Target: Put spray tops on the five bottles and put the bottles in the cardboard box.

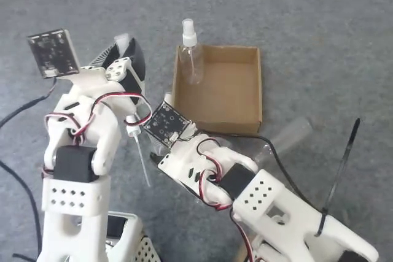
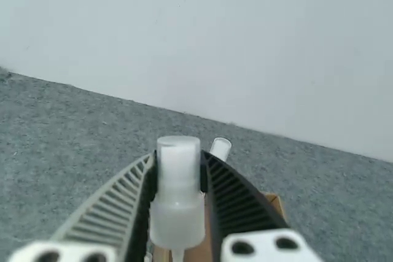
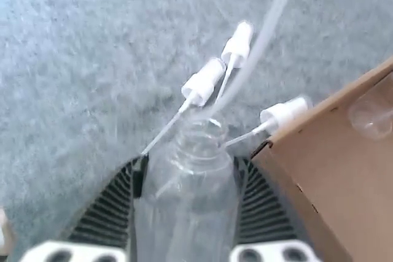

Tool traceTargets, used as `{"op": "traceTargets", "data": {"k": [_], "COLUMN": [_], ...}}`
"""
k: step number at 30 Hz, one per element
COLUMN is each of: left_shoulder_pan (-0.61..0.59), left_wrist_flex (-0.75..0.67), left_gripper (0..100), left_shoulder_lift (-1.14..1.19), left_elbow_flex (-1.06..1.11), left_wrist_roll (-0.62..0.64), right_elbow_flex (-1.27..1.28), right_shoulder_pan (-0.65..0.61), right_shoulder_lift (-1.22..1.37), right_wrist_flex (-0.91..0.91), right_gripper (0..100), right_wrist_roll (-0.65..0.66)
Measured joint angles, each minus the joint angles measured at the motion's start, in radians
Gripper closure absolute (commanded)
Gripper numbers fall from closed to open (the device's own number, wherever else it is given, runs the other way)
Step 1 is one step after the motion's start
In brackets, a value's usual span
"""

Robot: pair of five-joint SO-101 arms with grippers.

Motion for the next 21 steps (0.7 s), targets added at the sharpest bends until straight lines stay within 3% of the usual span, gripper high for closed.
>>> {"op": "traceTargets", "data": {"k": [9, 14, 21], "left_shoulder_pan": [0.003, 0.018, 0.083], "left_wrist_flex": [0.002, 0.091, 0.233], "left_gripper": [98, 98, 98], "left_shoulder_lift": [0.0, 0.0, -0.025], "left_elbow_flex": [0.0, 0.0, 0.0], "left_wrist_roll": [-0.003, -0.012, -0.239], "right_elbow_flex": [0.176, 0.249, 0.287], "right_shoulder_pan": [-0.002, 0.0, 0.048], "right_shoulder_lift": [-0.123, -0.161, -0.164], "right_wrist_flex": [-0.252, -0.37, -0.471], "right_gripper": [99.2, 99.2, 99.2], "right_wrist_roll": [0.0, 0.0, -0.002]}}
